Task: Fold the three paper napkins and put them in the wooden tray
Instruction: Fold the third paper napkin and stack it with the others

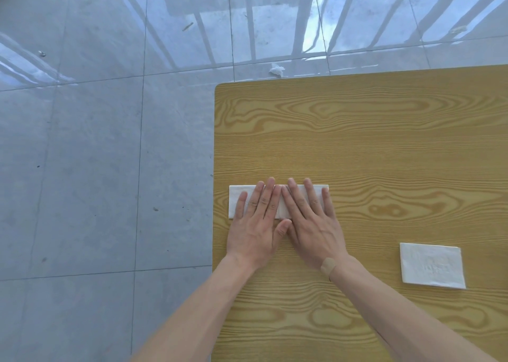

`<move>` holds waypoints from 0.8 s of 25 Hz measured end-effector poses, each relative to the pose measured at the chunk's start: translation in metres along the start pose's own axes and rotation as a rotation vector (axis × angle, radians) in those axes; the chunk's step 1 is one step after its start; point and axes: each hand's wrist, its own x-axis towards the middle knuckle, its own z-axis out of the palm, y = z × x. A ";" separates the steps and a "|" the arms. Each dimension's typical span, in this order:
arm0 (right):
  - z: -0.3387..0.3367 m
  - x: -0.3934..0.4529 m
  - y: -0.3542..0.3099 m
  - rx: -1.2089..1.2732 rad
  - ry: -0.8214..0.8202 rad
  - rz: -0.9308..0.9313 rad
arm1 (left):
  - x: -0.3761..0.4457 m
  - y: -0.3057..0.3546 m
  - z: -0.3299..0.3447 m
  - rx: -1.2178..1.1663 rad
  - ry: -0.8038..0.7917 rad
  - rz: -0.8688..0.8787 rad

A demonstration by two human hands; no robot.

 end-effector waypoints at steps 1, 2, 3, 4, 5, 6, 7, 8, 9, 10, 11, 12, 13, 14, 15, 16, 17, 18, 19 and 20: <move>0.001 0.000 0.001 -0.008 -0.002 0.005 | 0.000 -0.001 0.001 0.025 -0.006 0.003; 0.002 -0.001 0.002 -0.013 0.003 0.013 | -0.001 -0.004 0.001 0.037 -0.010 0.011; 0.003 -0.002 0.004 -0.012 0.013 0.030 | -0.001 -0.010 0.001 0.042 -0.011 0.014; 0.003 -0.004 0.007 -0.004 0.027 0.062 | -0.003 -0.017 0.000 0.043 -0.012 0.005; 0.003 -0.006 0.013 0.006 0.040 0.105 | -0.005 -0.027 -0.001 0.044 -0.014 -0.016; 0.003 -0.008 0.020 0.015 0.048 0.152 | -0.009 -0.037 -0.003 0.045 -0.021 -0.045; 0.003 -0.011 0.026 0.020 0.053 0.192 | -0.013 -0.048 -0.004 0.049 -0.031 -0.072; 0.004 -0.014 0.031 0.021 0.054 0.222 | -0.017 -0.056 -0.006 0.055 -0.047 -0.092; 0.004 -0.016 0.035 0.021 0.054 0.238 | -0.019 -0.062 -0.007 0.058 -0.065 -0.104; 0.004 -0.017 0.036 0.021 0.054 0.243 | -0.020 -0.064 -0.008 0.059 -0.076 -0.108; 0.004 -0.017 0.036 0.023 0.056 0.240 | -0.020 -0.065 -0.009 0.062 -0.083 -0.107; 0.003 -0.016 0.035 0.030 0.064 0.237 | -0.020 -0.065 -0.010 0.066 -0.092 -0.103; 0.002 -0.016 0.035 0.046 0.076 0.236 | -0.020 -0.065 -0.011 0.067 -0.103 -0.094; 0.001 -0.018 0.035 0.071 0.091 0.238 | -0.020 -0.066 -0.012 0.059 -0.107 -0.082; 0.001 -0.020 0.036 0.093 0.104 0.240 | -0.020 -0.066 -0.014 0.037 -0.097 -0.073; 0.002 -0.025 0.037 0.102 0.111 0.241 | -0.018 -0.065 -0.018 0.006 -0.071 -0.076; 0.003 -0.031 0.037 0.099 0.113 0.244 | -0.016 -0.065 -0.023 -0.033 -0.021 -0.090; 0.006 -0.039 0.037 0.092 0.115 0.254 | -0.013 -0.065 -0.029 -0.071 0.044 -0.105; 0.009 -0.046 0.036 0.086 0.116 0.271 | -0.008 -0.065 -0.035 -0.097 0.109 -0.113; 0.013 -0.053 0.034 0.084 0.115 0.296 | -0.003 -0.066 -0.041 -0.107 0.148 -0.115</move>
